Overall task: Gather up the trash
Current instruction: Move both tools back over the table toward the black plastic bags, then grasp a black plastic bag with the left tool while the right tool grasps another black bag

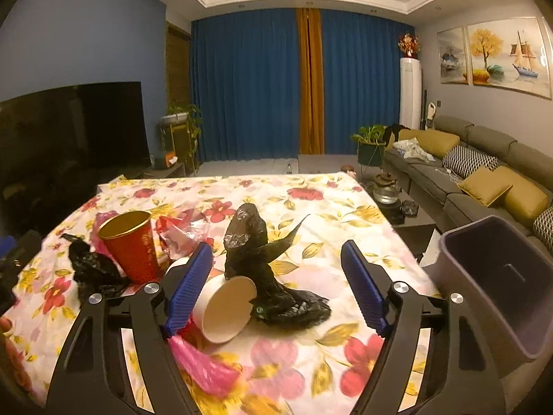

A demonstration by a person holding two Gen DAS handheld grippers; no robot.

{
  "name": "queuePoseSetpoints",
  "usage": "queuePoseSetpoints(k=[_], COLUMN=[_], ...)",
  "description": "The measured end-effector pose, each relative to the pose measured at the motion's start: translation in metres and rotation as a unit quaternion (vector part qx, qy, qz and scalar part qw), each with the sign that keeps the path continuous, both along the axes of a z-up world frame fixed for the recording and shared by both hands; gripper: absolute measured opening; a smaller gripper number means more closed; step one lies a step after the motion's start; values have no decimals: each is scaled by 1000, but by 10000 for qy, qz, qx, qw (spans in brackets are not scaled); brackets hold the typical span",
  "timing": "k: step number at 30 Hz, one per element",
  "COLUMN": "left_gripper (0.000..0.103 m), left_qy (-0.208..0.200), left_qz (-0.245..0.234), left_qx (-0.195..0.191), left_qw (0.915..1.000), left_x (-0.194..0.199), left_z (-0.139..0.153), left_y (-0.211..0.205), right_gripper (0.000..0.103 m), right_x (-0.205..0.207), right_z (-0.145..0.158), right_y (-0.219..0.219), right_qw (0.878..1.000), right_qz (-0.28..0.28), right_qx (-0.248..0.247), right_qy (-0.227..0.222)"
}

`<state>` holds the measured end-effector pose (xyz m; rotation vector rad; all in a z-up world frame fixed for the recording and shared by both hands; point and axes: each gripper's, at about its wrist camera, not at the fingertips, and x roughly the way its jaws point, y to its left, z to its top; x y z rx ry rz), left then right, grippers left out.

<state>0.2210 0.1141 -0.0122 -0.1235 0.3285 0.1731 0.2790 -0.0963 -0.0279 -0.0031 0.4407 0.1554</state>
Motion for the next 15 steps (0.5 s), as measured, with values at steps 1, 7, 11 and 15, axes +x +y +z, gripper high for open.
queuePoseSetpoints(k=[1, 7, 11, 15], left_gripper=[96, 96, 96, 96], left_qy=[5, -42, 99, 158], left_qz=[-8, 43, 44, 183], left_qx=[-2, 6, -159, -17], left_qw=[10000, 10000, 9998, 9997], left_x=[5, 18, 23, 25], left_z=[0, -6, -18, -24], left_y=[0, 3, 12, 18], right_gripper=[73, 66, 53, 26], right_x=[4, 29, 44, 50], right_z=[-1, -16, -28, -36], right_y=[4, 18, 21, 22], right_qw=[9999, 9997, 9991, 9983], right_qz=[-26, -53, 2, 151], right_qx=[-94, -180, -171, -160], right_qy=[-35, 154, 389, 536])
